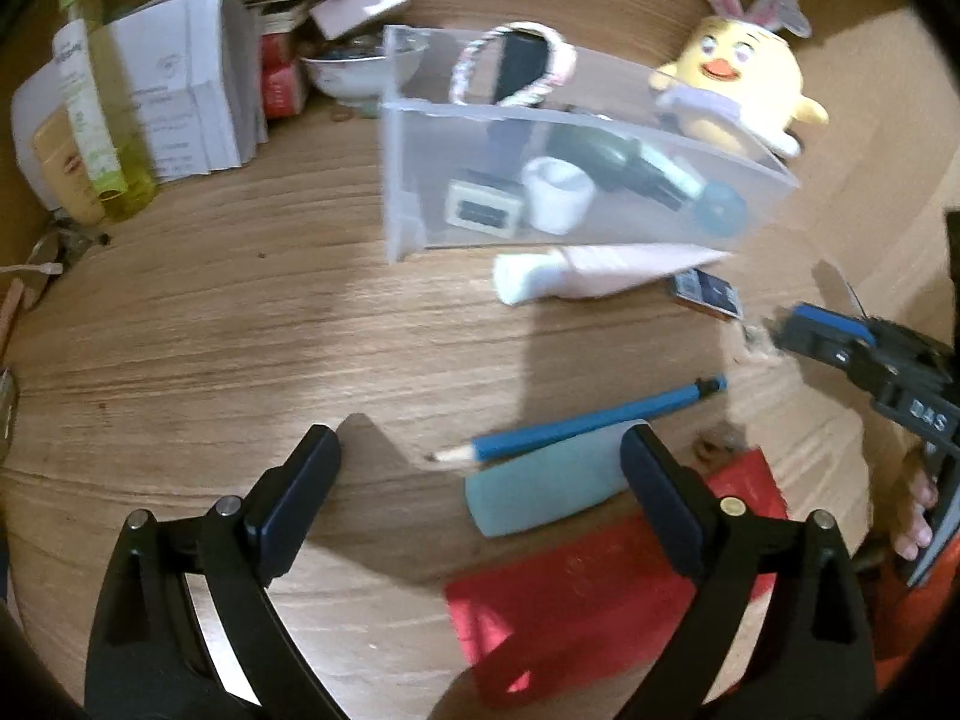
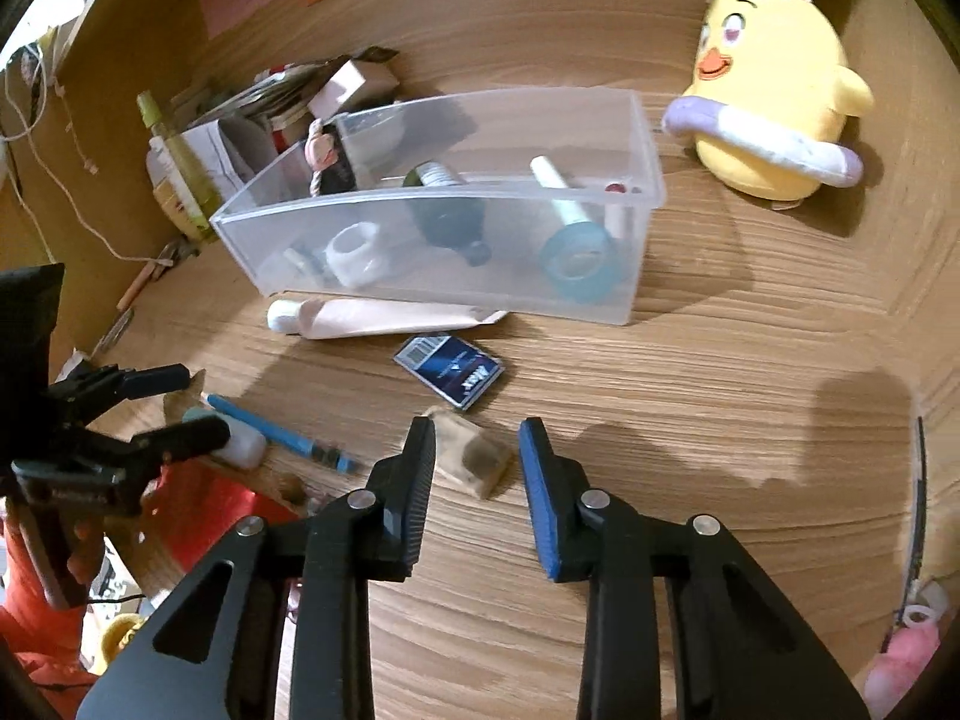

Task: Organize objects
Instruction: 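Lift the brown stone with the right tool while the left tool grasps the teal eraser, then lower the stone into the bin with the right tool while the left tool drops the teal eraser in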

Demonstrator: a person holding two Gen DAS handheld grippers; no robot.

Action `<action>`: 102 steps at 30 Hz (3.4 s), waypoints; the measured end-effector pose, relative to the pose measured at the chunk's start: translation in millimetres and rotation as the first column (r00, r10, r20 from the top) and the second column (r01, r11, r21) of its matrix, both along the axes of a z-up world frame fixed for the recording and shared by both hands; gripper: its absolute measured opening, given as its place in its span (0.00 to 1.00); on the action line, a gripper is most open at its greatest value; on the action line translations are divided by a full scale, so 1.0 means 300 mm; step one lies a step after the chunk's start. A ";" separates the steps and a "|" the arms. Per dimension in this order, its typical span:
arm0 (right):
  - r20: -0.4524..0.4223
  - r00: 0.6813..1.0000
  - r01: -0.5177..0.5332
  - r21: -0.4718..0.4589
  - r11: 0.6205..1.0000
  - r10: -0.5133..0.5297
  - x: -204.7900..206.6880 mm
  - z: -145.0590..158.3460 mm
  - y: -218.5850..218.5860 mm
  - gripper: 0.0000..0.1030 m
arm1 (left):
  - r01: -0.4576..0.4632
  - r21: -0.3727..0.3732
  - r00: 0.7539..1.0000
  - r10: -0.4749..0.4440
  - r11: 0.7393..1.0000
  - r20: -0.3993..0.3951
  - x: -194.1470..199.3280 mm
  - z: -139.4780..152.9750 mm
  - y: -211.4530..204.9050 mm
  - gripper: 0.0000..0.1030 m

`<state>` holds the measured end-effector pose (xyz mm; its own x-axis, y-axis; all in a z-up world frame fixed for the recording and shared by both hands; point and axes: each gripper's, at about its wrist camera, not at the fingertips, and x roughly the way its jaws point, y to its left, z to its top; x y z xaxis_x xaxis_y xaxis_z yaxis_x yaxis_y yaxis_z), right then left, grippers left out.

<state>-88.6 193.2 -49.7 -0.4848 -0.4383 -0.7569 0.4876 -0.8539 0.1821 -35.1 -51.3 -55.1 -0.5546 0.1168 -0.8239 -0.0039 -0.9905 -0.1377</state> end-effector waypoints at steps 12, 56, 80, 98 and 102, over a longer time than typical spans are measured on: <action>-0.009 0.998 -0.061 0.001 0.998 0.061 0.031 0.005 -0.003 0.48 | -0.035 0.080 0.999 0.034 0.996 0.019 0.024 0.028 -0.074 0.93; -0.077 0.996 -0.049 0.023 0.999 0.051 0.037 0.034 -0.063 0.41 | -0.028 -0.081 0.987 0.015 0.996 -0.158 0.054 0.128 0.010 0.24; -0.210 0.978 -0.010 -0.091 0.996 -0.009 -0.034 0.224 -0.055 0.41 | -0.035 0.014 0.943 0.038 0.999 -0.332 -0.010 0.323 0.023 0.24; -0.297 0.955 -0.002 -0.070 0.998 -0.019 -0.127 0.319 -0.108 0.41 | -0.056 0.009 0.928 0.055 0.998 -0.369 -0.141 0.392 -0.003 0.24; -0.298 0.955 0.000 -0.058 0.998 -0.017 -0.150 0.320 -0.122 0.41 | -0.070 0.003 0.932 0.067 0.998 -0.355 -0.186 0.384 -0.006 0.24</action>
